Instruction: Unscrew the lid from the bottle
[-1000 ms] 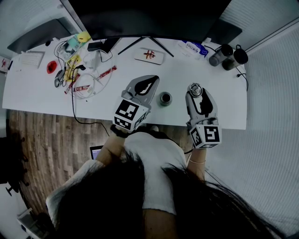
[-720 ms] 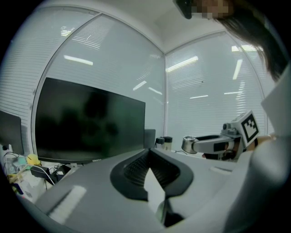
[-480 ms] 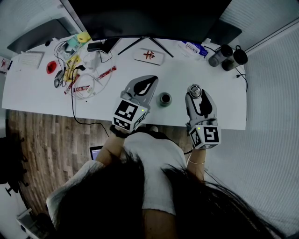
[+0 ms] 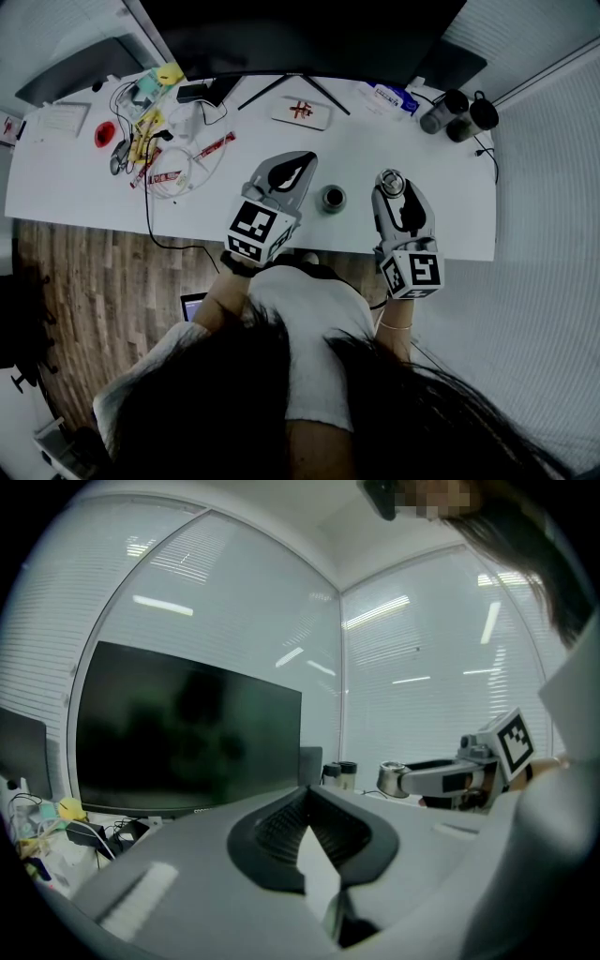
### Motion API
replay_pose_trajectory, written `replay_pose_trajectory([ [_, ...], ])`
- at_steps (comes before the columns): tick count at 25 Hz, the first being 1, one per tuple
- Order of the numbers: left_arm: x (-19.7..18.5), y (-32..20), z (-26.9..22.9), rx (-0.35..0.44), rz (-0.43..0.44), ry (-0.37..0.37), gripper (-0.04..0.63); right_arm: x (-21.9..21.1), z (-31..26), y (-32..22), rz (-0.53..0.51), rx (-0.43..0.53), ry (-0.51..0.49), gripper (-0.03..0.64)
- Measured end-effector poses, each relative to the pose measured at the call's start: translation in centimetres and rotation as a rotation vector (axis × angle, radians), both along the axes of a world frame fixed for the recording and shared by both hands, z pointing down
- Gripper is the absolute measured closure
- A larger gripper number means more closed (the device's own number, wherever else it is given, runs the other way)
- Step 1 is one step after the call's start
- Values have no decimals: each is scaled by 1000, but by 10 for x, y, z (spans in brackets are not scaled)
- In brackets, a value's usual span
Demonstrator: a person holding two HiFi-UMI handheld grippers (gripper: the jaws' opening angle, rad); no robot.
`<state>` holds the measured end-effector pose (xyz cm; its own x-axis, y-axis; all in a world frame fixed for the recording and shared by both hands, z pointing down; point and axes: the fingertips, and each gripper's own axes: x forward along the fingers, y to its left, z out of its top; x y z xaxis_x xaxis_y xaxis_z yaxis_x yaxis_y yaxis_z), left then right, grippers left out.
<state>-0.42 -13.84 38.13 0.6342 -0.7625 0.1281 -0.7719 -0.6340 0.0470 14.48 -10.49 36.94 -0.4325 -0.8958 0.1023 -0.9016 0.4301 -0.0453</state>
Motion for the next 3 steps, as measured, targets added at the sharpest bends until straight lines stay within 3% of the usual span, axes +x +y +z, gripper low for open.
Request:
replay_pose_trajectory([
  [3, -1, 0, 1, 1, -2, -2, 537, -1, 1, 0, -4, -1, -1, 388],
])
